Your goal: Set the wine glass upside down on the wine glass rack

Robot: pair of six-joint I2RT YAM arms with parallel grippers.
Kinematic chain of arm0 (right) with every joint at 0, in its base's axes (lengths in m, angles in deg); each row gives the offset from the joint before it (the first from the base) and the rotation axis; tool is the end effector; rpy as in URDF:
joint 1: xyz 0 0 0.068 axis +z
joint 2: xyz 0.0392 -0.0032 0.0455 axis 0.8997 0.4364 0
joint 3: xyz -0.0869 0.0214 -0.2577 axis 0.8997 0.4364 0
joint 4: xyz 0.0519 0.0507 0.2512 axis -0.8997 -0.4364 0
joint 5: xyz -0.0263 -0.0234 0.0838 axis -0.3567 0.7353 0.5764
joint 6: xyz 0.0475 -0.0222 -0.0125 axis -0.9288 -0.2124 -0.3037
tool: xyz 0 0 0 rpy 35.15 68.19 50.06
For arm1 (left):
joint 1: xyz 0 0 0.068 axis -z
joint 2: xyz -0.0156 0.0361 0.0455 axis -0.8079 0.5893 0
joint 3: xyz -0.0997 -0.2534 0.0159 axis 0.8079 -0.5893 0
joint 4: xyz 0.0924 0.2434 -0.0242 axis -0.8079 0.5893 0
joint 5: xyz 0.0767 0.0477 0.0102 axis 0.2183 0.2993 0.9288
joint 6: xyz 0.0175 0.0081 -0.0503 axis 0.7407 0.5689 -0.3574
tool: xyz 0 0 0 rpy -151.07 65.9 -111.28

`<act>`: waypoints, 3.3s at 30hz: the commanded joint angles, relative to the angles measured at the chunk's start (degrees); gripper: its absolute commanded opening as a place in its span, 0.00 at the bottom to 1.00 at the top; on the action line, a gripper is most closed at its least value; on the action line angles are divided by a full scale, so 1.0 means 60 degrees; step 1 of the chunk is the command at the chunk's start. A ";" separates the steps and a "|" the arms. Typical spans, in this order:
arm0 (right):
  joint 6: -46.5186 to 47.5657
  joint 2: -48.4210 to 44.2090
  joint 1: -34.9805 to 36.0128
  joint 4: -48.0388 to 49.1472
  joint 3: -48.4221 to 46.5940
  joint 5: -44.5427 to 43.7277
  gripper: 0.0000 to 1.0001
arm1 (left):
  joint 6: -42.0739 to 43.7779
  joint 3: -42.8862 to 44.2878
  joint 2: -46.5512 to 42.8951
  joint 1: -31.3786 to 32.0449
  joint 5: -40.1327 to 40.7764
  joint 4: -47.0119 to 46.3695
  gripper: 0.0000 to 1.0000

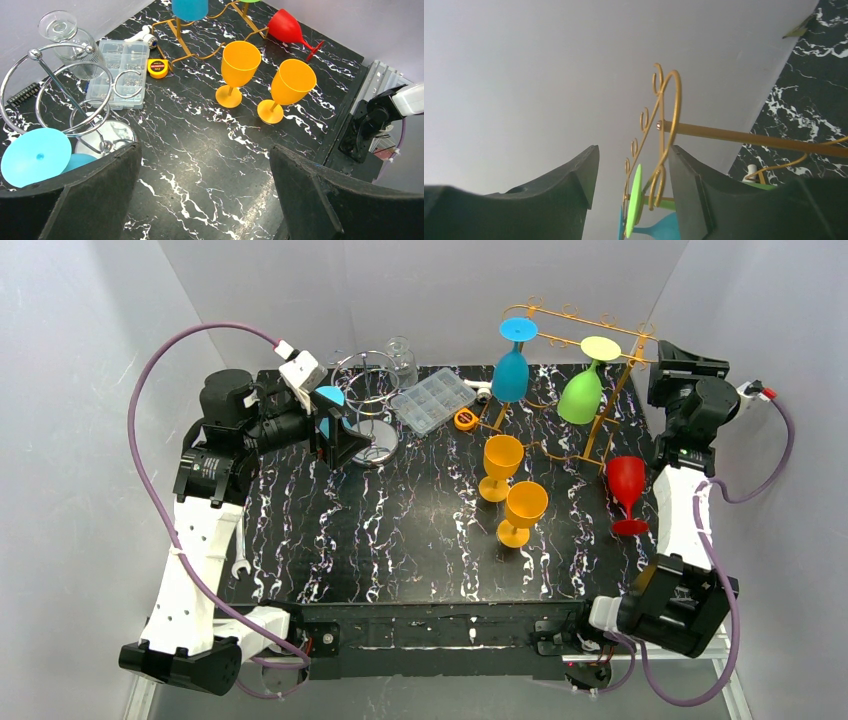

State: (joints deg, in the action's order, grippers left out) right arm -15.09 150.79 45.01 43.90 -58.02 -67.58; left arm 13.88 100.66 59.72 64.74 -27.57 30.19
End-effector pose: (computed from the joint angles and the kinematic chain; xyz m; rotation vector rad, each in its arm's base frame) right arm 0.2884 -0.0996 0.3885 1.1658 0.9906 0.8774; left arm 0.1964 -0.0622 0.4762 0.8045 1.5672 -0.6955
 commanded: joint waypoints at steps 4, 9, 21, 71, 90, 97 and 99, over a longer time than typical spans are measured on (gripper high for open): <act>0.0276 -0.0497 -0.0116 -0.0787 0.0248 -0.0515 0.62 | 0.0091 0.0051 -0.0068 0.0033 -0.0084 0.0075 0.99; 0.0174 -0.0136 -0.0139 -0.0265 0.0083 -0.0681 0.61 | 0.0144 0.0077 -0.0062 0.0035 -0.0055 0.0108 0.99; -0.0039 0.1042 -0.0169 0.0753 -0.0608 -0.0705 0.50 | 0.0007 0.0476 0.0214 0.0037 -0.0169 0.0078 0.99; 0.3054 -0.1617 0.2152 -0.3988 0.0008 -0.2990 0.98 | -0.0033 0.0507 0.0061 0.0028 -0.0206 0.0222 0.99; 0.6330 -0.3514 0.2272 -0.7192 0.2432 -0.6921 0.98 | -0.0622 0.0477 0.0182 0.0028 -0.0428 0.0183 0.99; 0.7872 -0.1465 0.2277 -0.6645 0.1948 -0.7404 0.98 | -0.0714 0.0375 0.0098 0.0037 -0.0462 0.0020 0.99; 0.7892 -0.1081 0.2276 -0.6920 0.1981 -0.7335 0.98 | -0.0705 0.0433 0.0054 0.0032 -0.0478 0.0020 0.99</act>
State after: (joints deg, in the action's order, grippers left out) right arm 28.21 141.70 58.89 2.46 -43.61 -108.52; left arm 10.03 103.18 61.57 64.74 -28.93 30.93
